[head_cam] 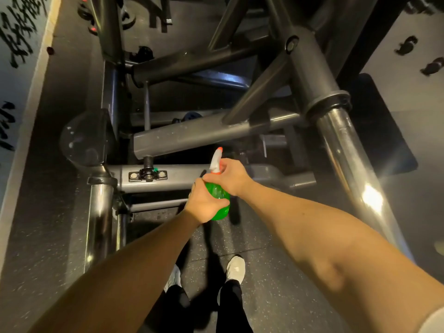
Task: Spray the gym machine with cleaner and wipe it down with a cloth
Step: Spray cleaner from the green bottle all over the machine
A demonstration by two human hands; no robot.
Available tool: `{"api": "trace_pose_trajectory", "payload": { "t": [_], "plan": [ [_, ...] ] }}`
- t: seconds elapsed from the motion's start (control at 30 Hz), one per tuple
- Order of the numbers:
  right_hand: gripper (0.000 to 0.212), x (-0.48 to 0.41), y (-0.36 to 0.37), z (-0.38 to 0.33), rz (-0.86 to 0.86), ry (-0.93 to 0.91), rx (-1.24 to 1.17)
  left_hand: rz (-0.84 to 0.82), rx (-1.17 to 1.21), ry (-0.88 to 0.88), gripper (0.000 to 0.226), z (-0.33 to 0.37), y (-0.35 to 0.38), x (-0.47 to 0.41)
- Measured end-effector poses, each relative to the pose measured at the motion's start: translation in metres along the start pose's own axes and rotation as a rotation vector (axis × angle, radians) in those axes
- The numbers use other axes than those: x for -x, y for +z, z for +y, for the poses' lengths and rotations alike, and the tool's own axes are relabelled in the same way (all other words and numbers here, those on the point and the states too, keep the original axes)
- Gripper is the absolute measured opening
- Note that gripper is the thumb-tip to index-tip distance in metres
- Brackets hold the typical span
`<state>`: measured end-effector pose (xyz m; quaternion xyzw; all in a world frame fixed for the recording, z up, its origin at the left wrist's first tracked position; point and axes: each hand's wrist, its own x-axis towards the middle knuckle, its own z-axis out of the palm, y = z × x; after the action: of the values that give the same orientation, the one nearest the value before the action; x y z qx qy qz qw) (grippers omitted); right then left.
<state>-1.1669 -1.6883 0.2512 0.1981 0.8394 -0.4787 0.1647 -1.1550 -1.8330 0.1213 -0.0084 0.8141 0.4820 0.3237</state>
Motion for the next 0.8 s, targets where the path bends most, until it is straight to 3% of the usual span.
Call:
{"api": "trace_pose_trajectory", "payload": {
  "t": [0.13,0.3,0.4,0.47,0.67,0.8],
  "plan": [
    [0.029,-0.007,0.038,-0.015,-0.188,-0.068,0.048,0.093,0.011,-0.045,0.078,0.011,-0.042,0.041],
    [0.03,-0.012,0.069,-0.034,-0.334,-0.081,0.158,0.087,0.047,-0.103,0.07,0.011,-0.069,0.067],
    [0.032,-0.01,0.085,-0.04,-0.379,-0.101,0.106,0.135,0.015,-0.094,0.058,0.0,-0.073,0.076],
    [0.035,-0.009,0.094,-0.043,-0.411,-0.114,0.151,0.181,0.04,-0.152,0.063,-0.013,-0.073,0.078],
    [0.025,-0.002,0.112,-0.041,-0.505,-0.098,0.271,0.26,0.133,-0.316,0.111,-0.074,-0.051,0.071],
    [0.035,0.009,0.12,-0.021,-0.498,-0.086,0.259,0.268,0.063,-0.3,0.105,-0.097,-0.03,0.076]
  ]
}}
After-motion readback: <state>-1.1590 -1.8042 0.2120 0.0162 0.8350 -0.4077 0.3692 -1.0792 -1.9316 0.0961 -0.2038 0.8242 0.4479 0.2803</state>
